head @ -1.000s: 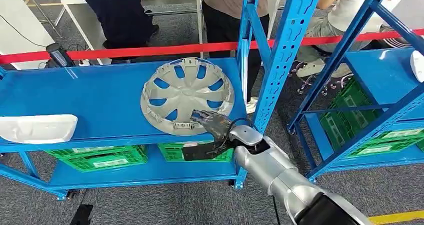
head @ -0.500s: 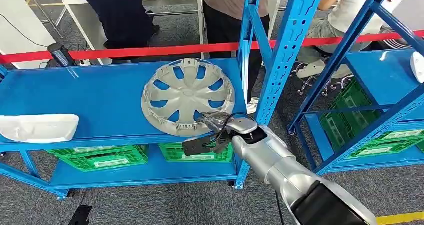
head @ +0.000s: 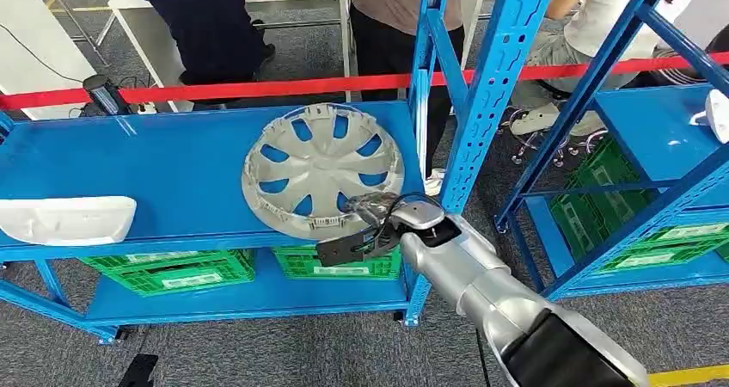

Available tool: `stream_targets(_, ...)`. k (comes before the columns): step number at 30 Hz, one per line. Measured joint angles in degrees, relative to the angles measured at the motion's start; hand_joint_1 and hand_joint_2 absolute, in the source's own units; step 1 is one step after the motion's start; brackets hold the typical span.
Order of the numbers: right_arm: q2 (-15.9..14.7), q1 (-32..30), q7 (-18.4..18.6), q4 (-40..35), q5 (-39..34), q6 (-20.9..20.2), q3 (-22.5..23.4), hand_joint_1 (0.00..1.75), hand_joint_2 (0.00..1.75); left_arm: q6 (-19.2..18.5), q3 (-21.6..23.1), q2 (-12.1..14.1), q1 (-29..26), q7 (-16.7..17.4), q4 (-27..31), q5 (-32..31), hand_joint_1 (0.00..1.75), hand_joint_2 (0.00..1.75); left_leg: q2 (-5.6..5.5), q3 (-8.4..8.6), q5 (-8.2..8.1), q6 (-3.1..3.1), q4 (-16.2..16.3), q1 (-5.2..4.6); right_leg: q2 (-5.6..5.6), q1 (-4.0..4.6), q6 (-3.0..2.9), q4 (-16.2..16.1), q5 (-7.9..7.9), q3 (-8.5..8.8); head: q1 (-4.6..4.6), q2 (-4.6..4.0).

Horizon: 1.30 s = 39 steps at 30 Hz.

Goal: Take the parts from the cabinet and place them on the table.

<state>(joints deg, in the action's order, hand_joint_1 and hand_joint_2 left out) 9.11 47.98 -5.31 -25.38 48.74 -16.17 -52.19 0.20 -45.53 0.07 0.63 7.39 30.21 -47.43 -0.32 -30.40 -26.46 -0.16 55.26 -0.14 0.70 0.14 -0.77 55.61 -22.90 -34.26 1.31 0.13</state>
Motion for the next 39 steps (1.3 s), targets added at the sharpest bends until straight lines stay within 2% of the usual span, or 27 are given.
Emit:
stream_targets(9, -1.5, -1.0, 0.0, 0.1, 0.0, 1.8, 0.0, 1.75, 1.75, 0.5, 1.0, 0.6, 0.1, -0.8, -1.2, 1.8, 0.0, 0.0, 0.02, 0.08, -0.01, 0.0, 0.0, -0.03, 0.0, -0.02, 0.01, 0.0, -0.02, 0.1, 0.02, 0.0)
stream_targets(25, -1.9, -1.6, -0.8, 0.1, -0.5, 2.4, 0.0, 1.75, 1.75, 1.1, 2.1, 0.9, 0.4, -0.5, -1.5, 3.1, 0.0, 0.0, 0.01, 0.18, -0.04, 0.02, 0.0, -0.02, 0.0, -0.01, 0.02, 0.0, -0.02, 0.19, 0.0, 0.0)
stream_targets(32, -2.6, -2.2, -2.0, 0.0, -1.0, 5.3, 0.5, 1.75, 1.75, 1.1, 3.2, 0.9, 0.3, -0.4, -1.5, 3.6, 0.0, 0.0, -0.02, 0.19, -0.04, 0.02, 0.0, -0.03, -0.02, -0.02, 0.02, 0.0, -0.02, 0.22, -0.02, 0.0)
stream_targets(39, -3.3, -4.0, -5.3, -1.1, -2.2, 11.8, 2.3, 1.75, 1.75, 0.9, 4.5, 0.9, 0.1, -0.3, -1.5, 5.0, 0.0, 0.0, 0.0, 0.16, -0.04, 0.02, 0.0, -0.02, -0.02, -0.03, 0.02, 0.0, -0.02, 0.2, 0.0, 0.0)
